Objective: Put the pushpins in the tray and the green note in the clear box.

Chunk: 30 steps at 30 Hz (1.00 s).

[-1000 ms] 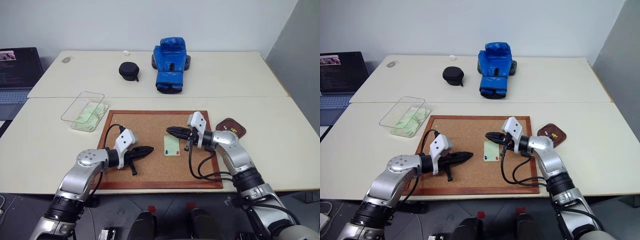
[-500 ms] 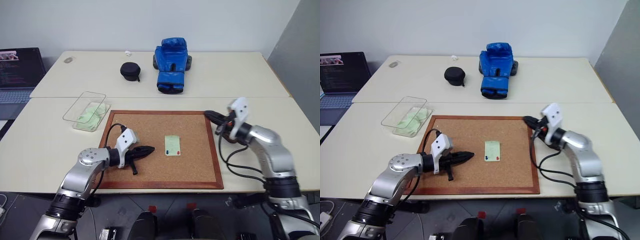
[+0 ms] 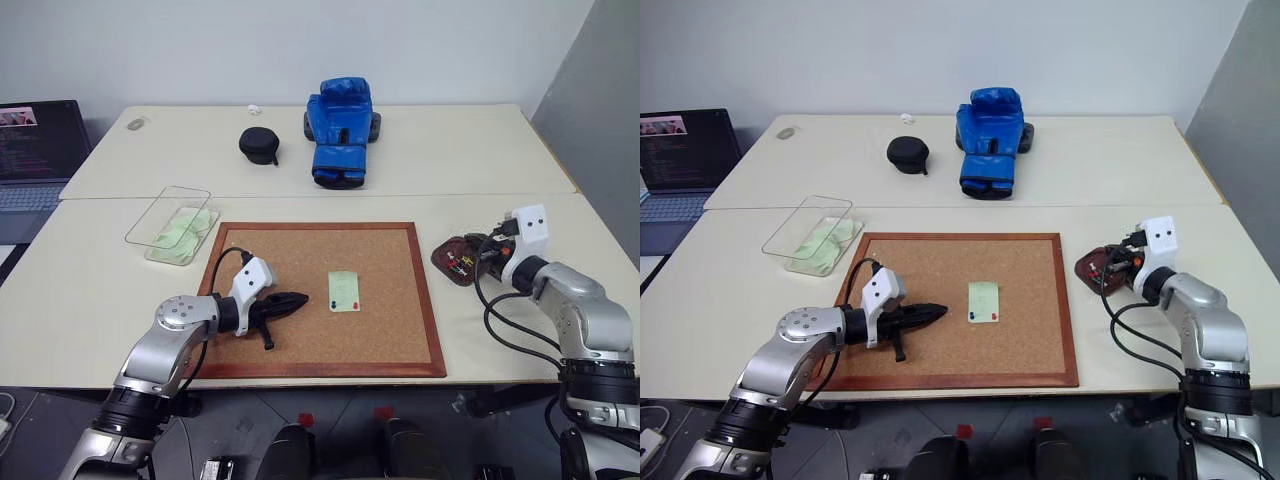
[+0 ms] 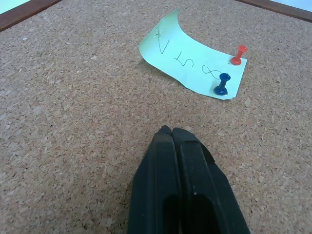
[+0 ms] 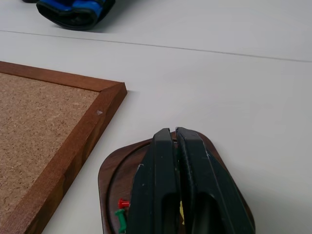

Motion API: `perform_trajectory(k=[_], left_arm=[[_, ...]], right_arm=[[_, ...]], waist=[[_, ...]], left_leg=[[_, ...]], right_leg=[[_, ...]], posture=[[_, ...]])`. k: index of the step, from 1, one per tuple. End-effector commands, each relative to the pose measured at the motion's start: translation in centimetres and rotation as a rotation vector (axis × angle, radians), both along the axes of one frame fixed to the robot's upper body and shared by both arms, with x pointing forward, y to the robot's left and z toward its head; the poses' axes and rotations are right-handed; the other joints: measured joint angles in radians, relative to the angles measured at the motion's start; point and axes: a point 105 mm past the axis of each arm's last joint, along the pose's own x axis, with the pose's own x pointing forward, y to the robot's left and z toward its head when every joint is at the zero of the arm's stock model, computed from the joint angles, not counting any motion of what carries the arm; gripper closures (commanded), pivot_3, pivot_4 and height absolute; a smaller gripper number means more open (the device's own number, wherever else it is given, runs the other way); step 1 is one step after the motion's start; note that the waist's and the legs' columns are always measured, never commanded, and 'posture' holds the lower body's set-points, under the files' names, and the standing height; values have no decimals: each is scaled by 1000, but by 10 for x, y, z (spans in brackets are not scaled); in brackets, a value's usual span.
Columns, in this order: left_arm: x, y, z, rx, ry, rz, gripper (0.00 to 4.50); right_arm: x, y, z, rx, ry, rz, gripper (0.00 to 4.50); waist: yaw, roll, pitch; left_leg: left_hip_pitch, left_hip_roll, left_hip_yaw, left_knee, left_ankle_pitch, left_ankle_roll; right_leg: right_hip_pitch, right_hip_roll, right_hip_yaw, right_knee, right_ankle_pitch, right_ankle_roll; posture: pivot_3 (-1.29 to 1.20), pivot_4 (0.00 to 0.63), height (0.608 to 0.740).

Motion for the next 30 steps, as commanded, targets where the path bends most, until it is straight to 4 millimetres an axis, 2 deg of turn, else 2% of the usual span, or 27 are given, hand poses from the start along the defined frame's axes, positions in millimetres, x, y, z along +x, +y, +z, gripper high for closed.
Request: perform_trajectory(k=[1, 7, 20, 26, 28, 30], left_arm=[[-5, 4, -18, 54, 65, -1, 4500], [-5, 5, -18, 60, 64, -1, 4500], [-4, 3, -17, 56, 62, -4, 4500], [-2, 3, -17, 57, 61, -3, 4500], [-2, 4, -17, 57, 62, -3, 4500], [-3, 5, -17, 58, 63, -4, 4500]], right_arm=[[5, -3, -1, 34, -9, -29, 3888], [8, -1, -1, 35, -17, -30, 2599], [9, -5, 5, -42, -70, -25, 2599], [10, 0, 12, -69, -120, 1, 2599], [6, 8, 20, -36, -148, 62, 2599], [-10, 30, 24, -59, -165, 247, 2599]], waist=[[0, 0, 0], [0, 0, 0], [0, 1, 0], [0, 0, 0], [0, 0, 0], [0, 1, 0]], left_leg=[[0, 0, 0, 0, 0, 0], [0, 0, 1, 0, 0, 0], [0, 0, 1, 0, 0, 0], [0, 0, 1, 0, 0, 0], [0, 0, 1, 0, 0, 0], [0, 0, 1, 0, 0, 0]], right_leg=[[0, 0, 0, 0, 0, 0], [0, 0, 0, 0, 0, 0], [0, 0, 0, 0, 0, 0], [0, 0, 0, 0, 0, 0], [0, 0, 0, 0, 0, 0], [0, 0, 0, 0, 0, 0]], posture=[[0, 150, 740], [0, 150, 740], [0, 150, 740], [0, 150, 740], [0, 150, 740], [0, 150, 740]])
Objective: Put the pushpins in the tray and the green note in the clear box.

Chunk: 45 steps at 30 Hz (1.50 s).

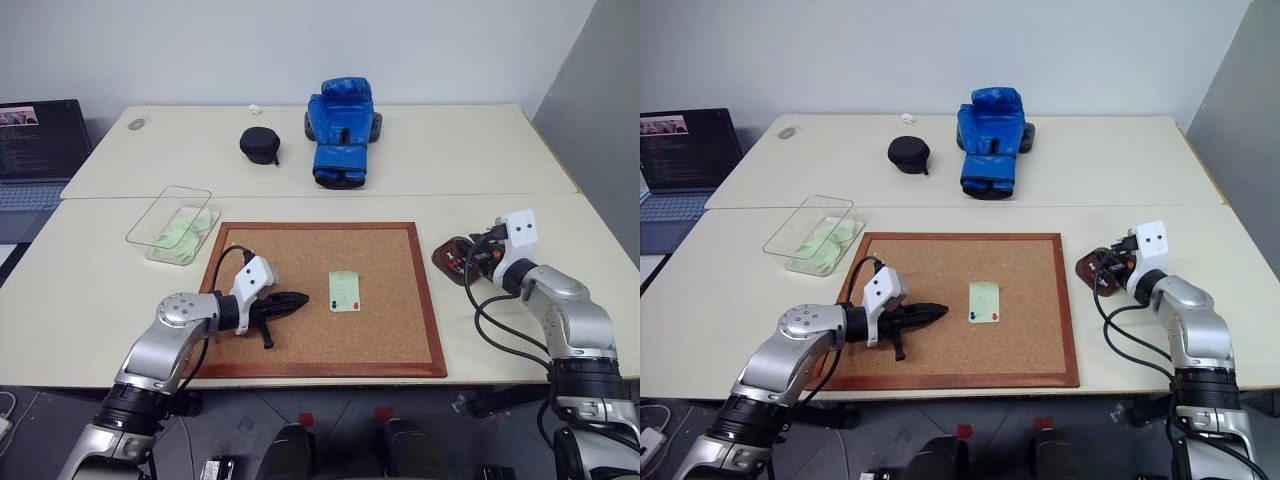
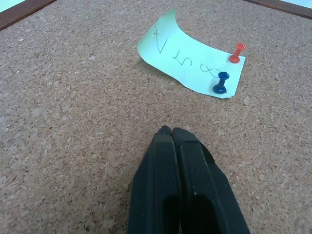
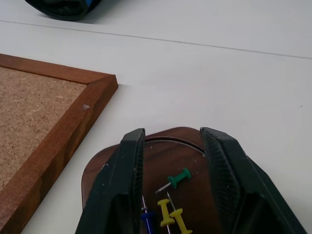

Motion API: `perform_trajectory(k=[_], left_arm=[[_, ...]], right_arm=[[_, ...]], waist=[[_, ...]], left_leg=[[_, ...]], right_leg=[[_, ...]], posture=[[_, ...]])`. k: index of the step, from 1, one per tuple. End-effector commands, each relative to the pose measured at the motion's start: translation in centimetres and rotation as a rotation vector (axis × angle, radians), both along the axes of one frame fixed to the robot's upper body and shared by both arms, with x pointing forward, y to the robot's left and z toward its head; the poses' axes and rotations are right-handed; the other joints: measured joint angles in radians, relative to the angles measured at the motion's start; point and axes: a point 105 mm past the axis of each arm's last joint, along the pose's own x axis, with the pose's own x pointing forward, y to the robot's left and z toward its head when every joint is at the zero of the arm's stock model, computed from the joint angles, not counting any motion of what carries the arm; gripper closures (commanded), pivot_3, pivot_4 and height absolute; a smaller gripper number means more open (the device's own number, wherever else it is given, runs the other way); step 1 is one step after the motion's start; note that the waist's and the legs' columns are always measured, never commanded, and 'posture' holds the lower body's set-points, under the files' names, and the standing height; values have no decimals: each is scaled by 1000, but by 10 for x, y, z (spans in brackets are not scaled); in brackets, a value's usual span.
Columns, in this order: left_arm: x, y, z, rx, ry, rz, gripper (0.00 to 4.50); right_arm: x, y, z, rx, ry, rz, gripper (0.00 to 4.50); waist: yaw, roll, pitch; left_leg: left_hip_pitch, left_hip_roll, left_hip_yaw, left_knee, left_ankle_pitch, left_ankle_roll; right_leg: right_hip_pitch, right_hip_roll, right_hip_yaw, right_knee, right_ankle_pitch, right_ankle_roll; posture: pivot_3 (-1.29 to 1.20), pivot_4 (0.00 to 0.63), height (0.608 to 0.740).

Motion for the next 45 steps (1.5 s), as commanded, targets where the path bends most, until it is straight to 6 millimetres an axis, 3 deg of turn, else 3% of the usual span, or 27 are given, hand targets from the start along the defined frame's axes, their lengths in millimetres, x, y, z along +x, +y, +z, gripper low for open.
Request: perform_trajectory(k=[1, 4, 7, 14, 24, 41, 45], left_arm=[[-5, 5, -18, 45, 67, 9, 4500], [-3, 5, -17, 43, 66, 14, 4500], [-2, 5, -16, 44, 65, 13, 4500], [-1, 5, -15, 49, 63, 5, 4500], [-4, 8, -16, 61, 69, -1, 4500], [-6, 7, -16, 64, 67, -5, 4500], [-7, 8, -16, 67, 68, -6, 4500]], right_arm=[[-29, 42, 31, -15, -100, 349, 2599], [-62, 77, 36, -4, -98, 620, 2599], [-90, 101, 24, -68, -76, 813, 2599], [-102, 145, 0, -76, -97, 982, 2599], [-79, 165, -16, -83, -125, 983, 2599], [-71, 173, -36, -94, -85, 1016, 2599], [-70, 172, -37, -91, -83, 1015, 3226]], waist=[[1, 0, 0], [0, 0, 0], [0, 0, 0], [0, 0, 0], [0, -1, 0], [0, 0, 0], [0, 0, 0]], left_leg=[[0, 0, 0, 0, 0, 0], [-1, 0, -1, 0, 0, 0], [0, 1, -2, 0, 0, 0], [1, 0, -3, 0, 0, 0], [1, 1, -4, 0, 0, 0], [1, 1, -5, 0, 0, 0], [1, 1, -5, 0, 0, 0]], right_leg=[[0, 0, 0, 0, 0, 0], [0, 0, -1, -1, 0, 0], [0, 1, -1, -1, 0, 0], [1, 1, -1, -1, 0, 1], [1, 1, -1, -1, 0, 1], [1, 1, -1, 0, 0, 1], [1, 1, -1, 0, 0, 1]], posture=[[0, 150, 740], [0, 150, 740], [0, 150, 740], [0, 150, 740], [0, 150, 740], [0, 150, 740], [0, 150, 740]])
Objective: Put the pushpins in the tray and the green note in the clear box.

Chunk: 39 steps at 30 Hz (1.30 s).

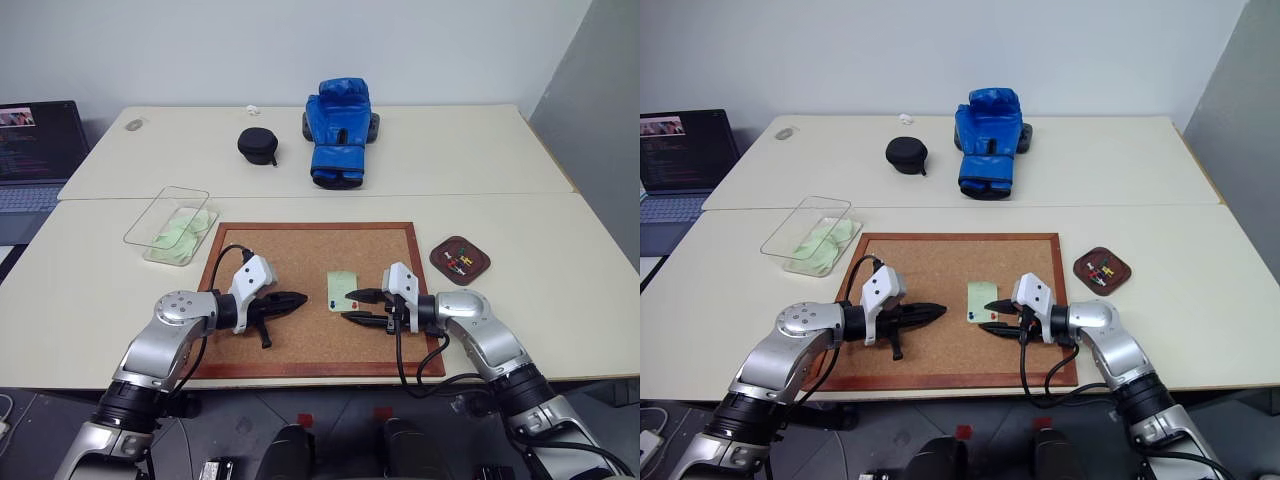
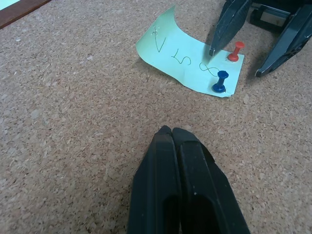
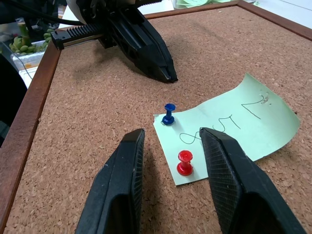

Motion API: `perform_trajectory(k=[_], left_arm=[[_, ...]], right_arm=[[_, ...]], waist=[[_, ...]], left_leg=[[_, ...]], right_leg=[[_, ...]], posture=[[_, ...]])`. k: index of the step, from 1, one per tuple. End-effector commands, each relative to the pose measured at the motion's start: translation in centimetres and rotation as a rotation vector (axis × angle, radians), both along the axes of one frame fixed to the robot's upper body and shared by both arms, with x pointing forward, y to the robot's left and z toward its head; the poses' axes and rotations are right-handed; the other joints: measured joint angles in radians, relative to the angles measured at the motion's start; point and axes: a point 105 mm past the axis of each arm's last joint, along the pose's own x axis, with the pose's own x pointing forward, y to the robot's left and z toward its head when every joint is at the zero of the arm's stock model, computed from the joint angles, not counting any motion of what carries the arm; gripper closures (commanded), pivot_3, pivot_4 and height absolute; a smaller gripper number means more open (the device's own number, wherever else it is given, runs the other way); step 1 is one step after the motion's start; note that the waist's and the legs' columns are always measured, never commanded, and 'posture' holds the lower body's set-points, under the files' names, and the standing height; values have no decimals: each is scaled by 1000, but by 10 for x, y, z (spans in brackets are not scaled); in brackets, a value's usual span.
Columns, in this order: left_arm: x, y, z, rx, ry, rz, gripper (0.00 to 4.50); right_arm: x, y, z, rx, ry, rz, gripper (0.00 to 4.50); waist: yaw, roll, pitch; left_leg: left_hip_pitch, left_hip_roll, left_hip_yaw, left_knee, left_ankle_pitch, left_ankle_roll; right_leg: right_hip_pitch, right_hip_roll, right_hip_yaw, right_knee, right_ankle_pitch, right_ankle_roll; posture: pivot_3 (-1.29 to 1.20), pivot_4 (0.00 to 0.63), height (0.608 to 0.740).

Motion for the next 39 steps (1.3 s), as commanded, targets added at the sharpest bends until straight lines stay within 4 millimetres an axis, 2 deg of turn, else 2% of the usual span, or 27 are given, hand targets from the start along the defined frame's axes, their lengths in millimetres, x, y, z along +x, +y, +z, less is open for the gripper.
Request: perform_trajectory(k=[1, 8, 15, 24, 31, 36, 39], left_arm=[[-7, 5, -17, 53, 61, 4, 4500], [-9, 3, -17, 50, 64, -3, 4500], [-12, 3, -19, 64, 58, -16, 4500], [-11, 3, -20, 64, 64, -12, 4500], [-11, 3, -20, 63, 65, -11, 4500], [-11, 2, -20, 62, 67, -13, 4500], [-11, 3, -20, 62, 68, -12, 4500]], right_arm=[[1, 2, 8, 16, -35, 20, 3404], [2, 1, 7, 18, -38, 14, 4443], [5, -1, 13, 26, -57, 3, 4443], [4, 9, 47, 119, -39, 7, 4443], [3, 8, 50, 114, -15, 4, 4443], [5, 1, 53, 107, -26, -23, 4443], [16, -20, 65, 118, -60, -132, 4443]], waist=[[0, 0, 0], [0, 0, 0], [0, 0, 0], [-1, 0, 0], [0, 0, 0], [0, 0, 0], [0, 0, 0]], left_leg=[[0, 0, 0, 0, 0, 0], [0, 0, 0, 0, 0, 0], [0, 0, 0, 0, 0, 0], [-1, 0, -1, 0, 0, 0], [-1, 0, -1, 0, 0, 0], [-1, 0, -1, 0, 0, 0], [-1, 0, -1, 0, 0, 0]], right_leg=[[0, 0, 0, 0, 0, 0], [0, 0, 0, 0, 0, 0], [0, 0, 0, 0, 0, 0], [-1, 0, 0, 0, 0, 0], [-1, 0, 0, -1, 0, 0], [-1, 0, 0, -1, 0, 0], [-1, 0, 0, -1, 0, 0]], posture=[[0, 150, 740], [0, 150, 740], [0, 150, 740], [0, 150, 740], [0, 150, 740], [0, 150, 740], [0, 150, 740]])
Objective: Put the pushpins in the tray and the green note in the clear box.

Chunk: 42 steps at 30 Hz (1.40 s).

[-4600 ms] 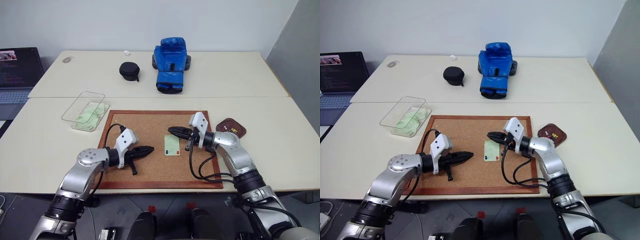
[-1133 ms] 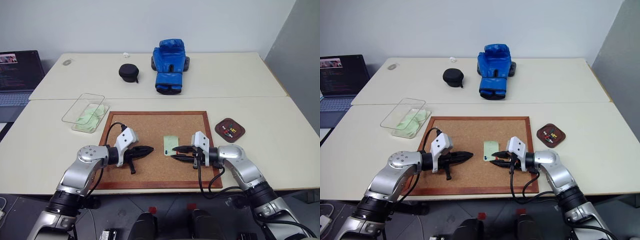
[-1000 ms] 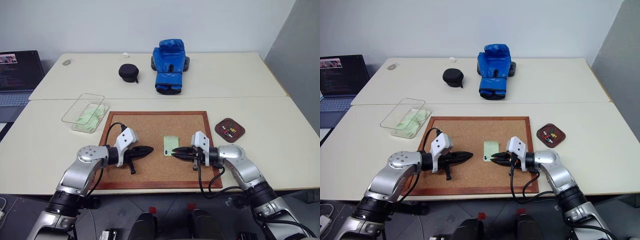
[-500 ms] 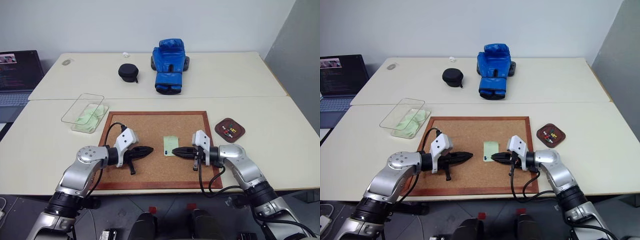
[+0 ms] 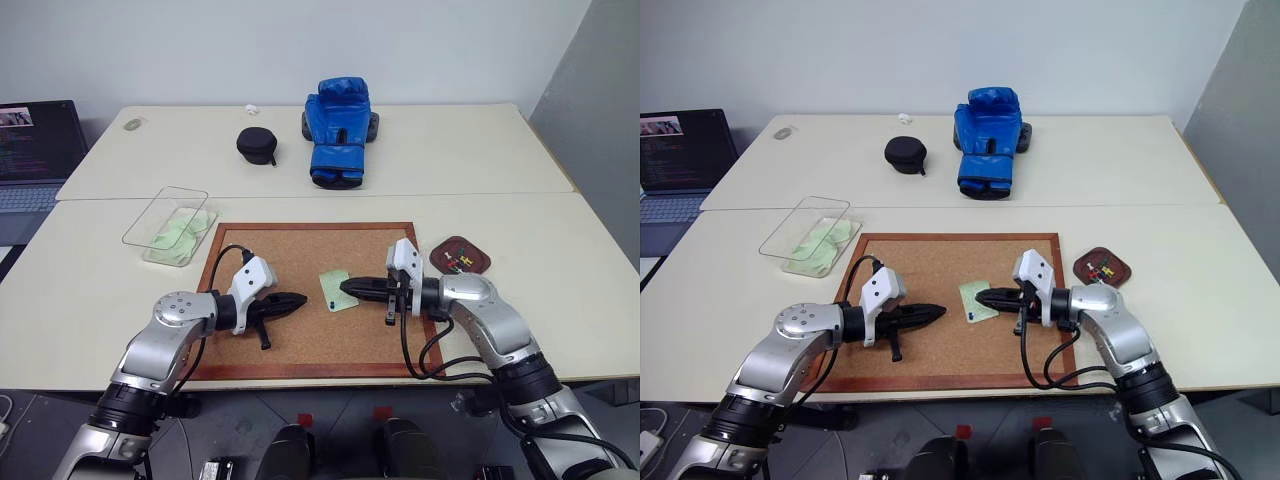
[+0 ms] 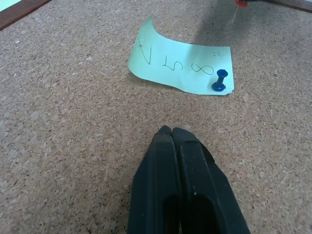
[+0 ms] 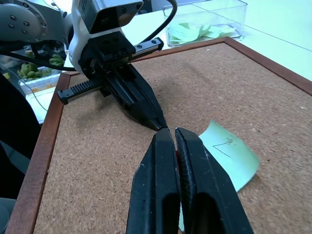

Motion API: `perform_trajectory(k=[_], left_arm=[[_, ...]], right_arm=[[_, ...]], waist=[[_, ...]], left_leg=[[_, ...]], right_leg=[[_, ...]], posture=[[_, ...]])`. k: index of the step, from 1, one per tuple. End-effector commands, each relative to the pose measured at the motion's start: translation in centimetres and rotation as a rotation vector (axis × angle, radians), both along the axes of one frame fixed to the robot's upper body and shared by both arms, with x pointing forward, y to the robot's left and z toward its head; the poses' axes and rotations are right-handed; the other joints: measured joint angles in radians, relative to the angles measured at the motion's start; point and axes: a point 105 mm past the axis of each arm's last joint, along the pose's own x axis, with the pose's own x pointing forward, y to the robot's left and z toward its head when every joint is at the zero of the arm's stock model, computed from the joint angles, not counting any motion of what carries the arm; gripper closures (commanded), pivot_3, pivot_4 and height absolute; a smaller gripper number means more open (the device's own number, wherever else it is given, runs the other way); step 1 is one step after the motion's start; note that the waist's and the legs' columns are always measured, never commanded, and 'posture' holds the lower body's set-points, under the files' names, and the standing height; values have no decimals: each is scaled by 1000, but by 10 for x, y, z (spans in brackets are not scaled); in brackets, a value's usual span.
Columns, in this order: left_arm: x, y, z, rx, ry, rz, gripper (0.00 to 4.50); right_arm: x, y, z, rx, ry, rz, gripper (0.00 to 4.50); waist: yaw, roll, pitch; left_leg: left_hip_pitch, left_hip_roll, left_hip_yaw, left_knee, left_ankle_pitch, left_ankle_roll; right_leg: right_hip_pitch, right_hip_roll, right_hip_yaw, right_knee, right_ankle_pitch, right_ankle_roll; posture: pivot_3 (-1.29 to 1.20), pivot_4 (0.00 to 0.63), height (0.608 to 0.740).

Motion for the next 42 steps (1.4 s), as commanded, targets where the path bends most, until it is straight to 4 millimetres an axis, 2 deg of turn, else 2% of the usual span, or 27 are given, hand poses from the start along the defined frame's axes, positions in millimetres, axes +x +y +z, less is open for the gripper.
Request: perform_trajectory(k=[1, 5, 9, 11, 14, 18, 27, 36, 42], left_arm=[[-9, 3, -20, 50, 77, -2, 4500], [-10, 3, -21, 47, 80, -4, 4500], [-9, 3, -22, 45, 83, -3, 4500], [-8, 3, -22, 45, 82, -3, 4500], [-7, 2, -22, 46, 82, -10, 4500], [-5, 1, -21, 53, 80, -25, 4500], [-6, 4, -21, 61, 82, -30, 4500], [-8, 7, -22, 64, 82, -21, 4500], [-7, 6, -22, 63, 80, -21, 4500]], right_arm=[[15, -30, 32, 46, -87, -160, 4443], [32, -84, 48, 62, -102, -431, 4443], [49, -143, 52, 78, -72, -748, 4443], [54, -165, 48, 75, -59, -864, 4443], [58, -182, 36, 77, 2, -964, 4443], [62, -183, 22, 71, 52, -972, 4443], [74, -181, 13, 90, 107, -997, 4443], [74, -181, 11, 82, 106, -989, 2707], [73, -181, 15, 84, 98, -973, 2707]], waist=[[0, 0, 0], [1, 0, 0], [0, 0, 0], [0, 0, 0], [0, 0, 0], [0, 0, 0], [0, 1, 0], [0, 1, 0], [0, 1, 0]], left_leg=[[0, 0, 0, 0, 0, 0], [-1, 0, 0, 0, 0, 0], [-1, 0, 0, -1, 0, 0], [-1, 0, 1, -1, 0, 0], [0, 0, 3, -1, 0, 0], [0, 0, 5, 0, 0, 0], [-1, 0, 7, 0, 0, 0], [-1, 0, 7, -1, 0, 0], [0, 0, 7, -1, 0, 0]], right_leg=[[0, 0, 0, 0, 0, 0], [0, 0, 0, 0, 0, 0], [0, 0, 0, 0, 0, 0], [0, 0, 1, 0, 0, 0], [0, 0, 1, 0, 0, 0], [0, 0, 1, 0, 0, 0], [0, 0, 1, 0, 0, 0], [0, 0, 1, 0, 0, 0], [0, 0, 1, 0, 0, 0]], posture=[[0, 150, 740], [0, 150, 740], [0, 150, 740], [0, 150, 740], [0, 150, 740], [0, 150, 740], [0, 150, 740], [0, 150, 740], [0, 150, 740]])
